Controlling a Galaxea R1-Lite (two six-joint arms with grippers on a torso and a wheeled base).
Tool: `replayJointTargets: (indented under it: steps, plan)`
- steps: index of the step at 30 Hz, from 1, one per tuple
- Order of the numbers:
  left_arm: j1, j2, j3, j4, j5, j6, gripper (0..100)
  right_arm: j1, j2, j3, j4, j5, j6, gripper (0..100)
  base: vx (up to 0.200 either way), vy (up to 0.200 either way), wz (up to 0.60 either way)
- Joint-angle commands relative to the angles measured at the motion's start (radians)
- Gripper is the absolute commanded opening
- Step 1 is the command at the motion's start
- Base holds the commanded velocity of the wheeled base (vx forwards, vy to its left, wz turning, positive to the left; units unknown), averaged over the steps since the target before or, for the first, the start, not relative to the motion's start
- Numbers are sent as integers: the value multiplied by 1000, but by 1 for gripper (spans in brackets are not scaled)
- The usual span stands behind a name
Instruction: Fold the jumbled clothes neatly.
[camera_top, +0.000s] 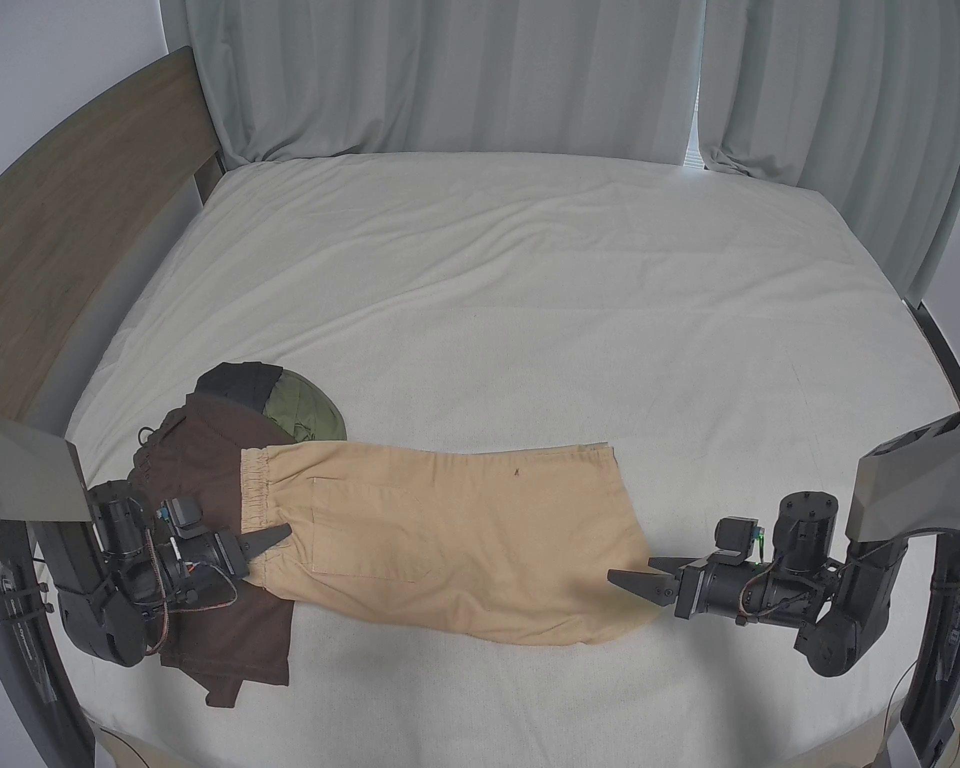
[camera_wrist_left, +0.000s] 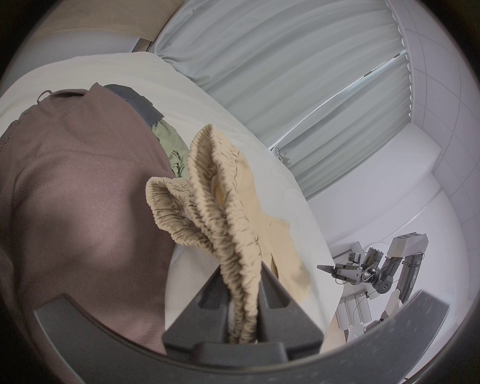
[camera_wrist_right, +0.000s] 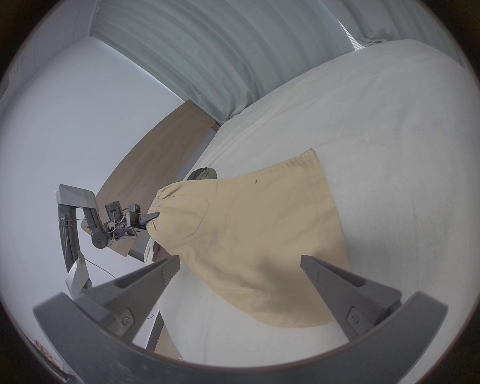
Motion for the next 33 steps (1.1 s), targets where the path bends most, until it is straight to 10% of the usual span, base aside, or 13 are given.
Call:
replayJointTargets:
  steps: [1, 33]
  plan:
    - [16, -27, 14, -2, -2, -1, 0, -5, -2, -1, 0, -1, -1, 100, 0, 0, 0]
    - [-357, -33, -161, -2, 170, -94, 0, -10, -86, 13, 0, 5, 7, 100, 0, 0, 0]
